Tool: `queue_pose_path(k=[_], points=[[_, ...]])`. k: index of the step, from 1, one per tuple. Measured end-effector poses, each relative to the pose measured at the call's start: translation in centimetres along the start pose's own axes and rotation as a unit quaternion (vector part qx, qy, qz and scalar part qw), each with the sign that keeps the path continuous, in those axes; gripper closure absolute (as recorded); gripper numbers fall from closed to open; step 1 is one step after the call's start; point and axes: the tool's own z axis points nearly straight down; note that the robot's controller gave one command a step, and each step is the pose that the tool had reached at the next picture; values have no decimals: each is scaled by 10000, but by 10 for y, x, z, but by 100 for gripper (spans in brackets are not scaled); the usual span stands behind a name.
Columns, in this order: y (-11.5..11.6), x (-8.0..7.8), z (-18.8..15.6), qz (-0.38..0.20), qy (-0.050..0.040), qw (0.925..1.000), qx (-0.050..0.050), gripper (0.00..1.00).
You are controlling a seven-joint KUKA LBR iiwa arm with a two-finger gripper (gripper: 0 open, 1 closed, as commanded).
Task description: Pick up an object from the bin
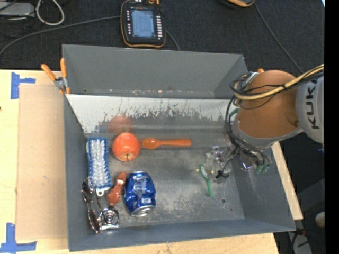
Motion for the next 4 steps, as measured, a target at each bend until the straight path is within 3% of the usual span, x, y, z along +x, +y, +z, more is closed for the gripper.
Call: queue_pose_path(k=[1,2,3,4], points=[[51,-64,42,574,-1,9983,-12,100],[5,-23,-8,227,-1,9997,13,100],[2,-6,62,275,45,9996,-41,100],[-62,-18,-19,110,-102,9999,66,100]])
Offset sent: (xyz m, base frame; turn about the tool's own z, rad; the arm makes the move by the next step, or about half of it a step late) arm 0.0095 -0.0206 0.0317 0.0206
